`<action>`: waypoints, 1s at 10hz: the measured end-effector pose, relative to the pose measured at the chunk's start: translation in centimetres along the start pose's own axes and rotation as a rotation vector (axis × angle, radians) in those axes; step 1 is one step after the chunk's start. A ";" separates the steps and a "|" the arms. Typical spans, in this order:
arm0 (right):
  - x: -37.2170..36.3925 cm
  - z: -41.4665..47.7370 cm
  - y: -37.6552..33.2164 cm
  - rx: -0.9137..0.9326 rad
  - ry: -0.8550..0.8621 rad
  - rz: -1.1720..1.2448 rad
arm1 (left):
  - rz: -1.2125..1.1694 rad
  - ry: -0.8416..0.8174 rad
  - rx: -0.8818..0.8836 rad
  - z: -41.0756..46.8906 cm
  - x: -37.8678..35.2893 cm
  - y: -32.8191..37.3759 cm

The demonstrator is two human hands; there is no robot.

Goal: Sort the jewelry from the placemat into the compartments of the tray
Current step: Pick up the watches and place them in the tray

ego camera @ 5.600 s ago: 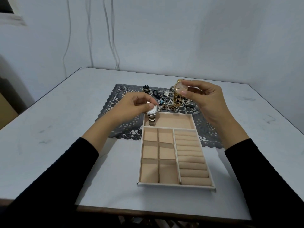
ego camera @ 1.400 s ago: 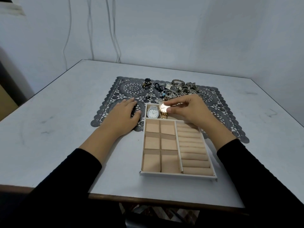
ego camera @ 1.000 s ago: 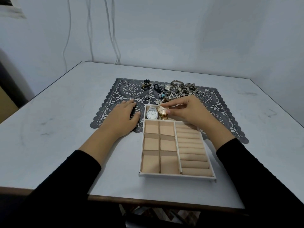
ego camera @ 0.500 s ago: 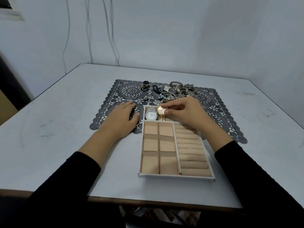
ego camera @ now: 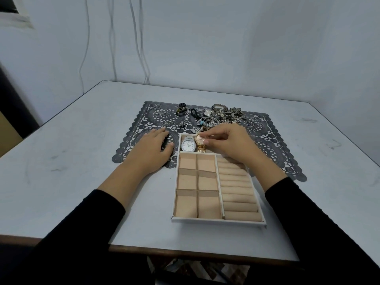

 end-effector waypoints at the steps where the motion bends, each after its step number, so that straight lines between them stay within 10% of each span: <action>1: 0.0 0.4 0.1 0.051 0.020 -0.128 | 0.000 0.002 0.001 0.0 0.0 -0.1; 10: 6.1 6.4 6.1 -0.067 0.265 -0.347 | -0.097 -0.007 -0.210 7.9 0.7 0.9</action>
Point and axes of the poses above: each hand's wrist, its own z-axis towards the middle knuckle, its own x-axis out of the back of the hand, y = z × x, the point moved 5 cm from there along z, towards the middle knuckle, and after that the axes turned 8 degrees about -z, right-handed, at the moved point
